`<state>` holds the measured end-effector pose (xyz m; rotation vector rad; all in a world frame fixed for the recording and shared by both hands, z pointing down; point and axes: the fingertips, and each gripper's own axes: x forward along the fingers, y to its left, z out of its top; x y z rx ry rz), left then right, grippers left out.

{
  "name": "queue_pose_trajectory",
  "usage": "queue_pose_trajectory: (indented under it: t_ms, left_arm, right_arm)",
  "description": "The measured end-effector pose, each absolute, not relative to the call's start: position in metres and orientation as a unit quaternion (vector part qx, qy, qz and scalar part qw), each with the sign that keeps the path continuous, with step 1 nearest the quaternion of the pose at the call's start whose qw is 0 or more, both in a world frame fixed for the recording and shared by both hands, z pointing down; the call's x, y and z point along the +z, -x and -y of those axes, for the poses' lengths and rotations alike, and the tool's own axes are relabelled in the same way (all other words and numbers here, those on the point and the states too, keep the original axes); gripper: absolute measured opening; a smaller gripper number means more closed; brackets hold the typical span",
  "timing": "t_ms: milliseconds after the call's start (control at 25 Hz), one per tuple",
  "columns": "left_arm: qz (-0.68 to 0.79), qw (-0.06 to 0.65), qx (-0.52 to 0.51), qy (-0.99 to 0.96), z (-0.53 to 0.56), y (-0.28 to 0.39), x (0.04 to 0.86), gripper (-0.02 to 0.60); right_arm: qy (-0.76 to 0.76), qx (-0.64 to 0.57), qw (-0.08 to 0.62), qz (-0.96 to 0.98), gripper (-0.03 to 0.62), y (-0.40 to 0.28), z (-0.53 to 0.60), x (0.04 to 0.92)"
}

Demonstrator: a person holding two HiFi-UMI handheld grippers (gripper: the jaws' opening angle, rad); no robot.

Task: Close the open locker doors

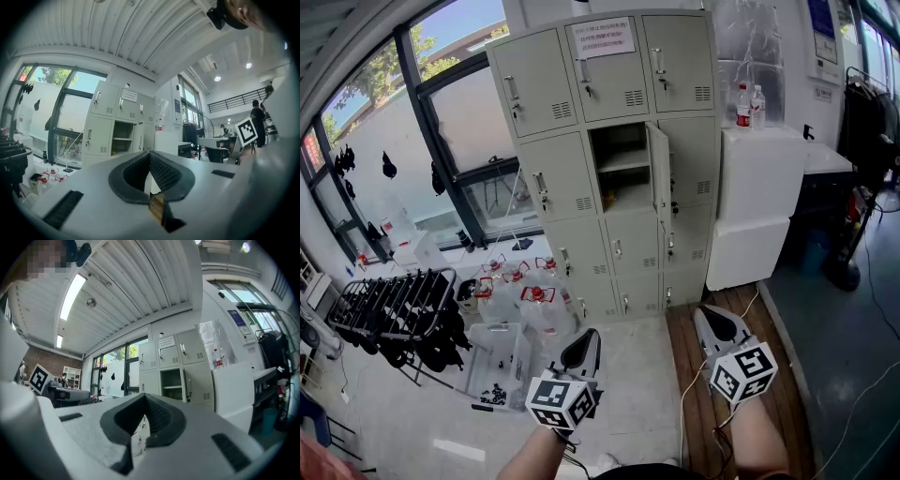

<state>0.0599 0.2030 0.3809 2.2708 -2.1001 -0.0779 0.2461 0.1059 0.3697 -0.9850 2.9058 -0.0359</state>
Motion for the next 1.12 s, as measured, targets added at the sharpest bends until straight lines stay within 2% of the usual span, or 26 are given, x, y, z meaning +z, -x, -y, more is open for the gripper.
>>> queue_pose_trajectory:
  t_ms: [640, 960, 1120]
  left_arm:
    - [0.684, 0.017, -0.019, -0.729, -0.204, -0.048, 0.382, 0.008]
    - [0.683, 0.019, -0.024, -0.730, -0.208, -0.020, 0.383, 0.076]
    - [0.678, 0.016, -0.025, -0.734, -0.209, -0.004, 0.383, 0.155]
  right_arm:
    - [0.320, -0.015, 0.045, -0.946, 0.002, -0.236, -0.108, 0.368]
    - [0.312, -0.010, 0.039, -0.949, 0.021, -0.205, -0.114, 0.368]
    - [0.309, -0.003, 0.039, -0.950, 0.096, -0.186, -0.116, 0.368]
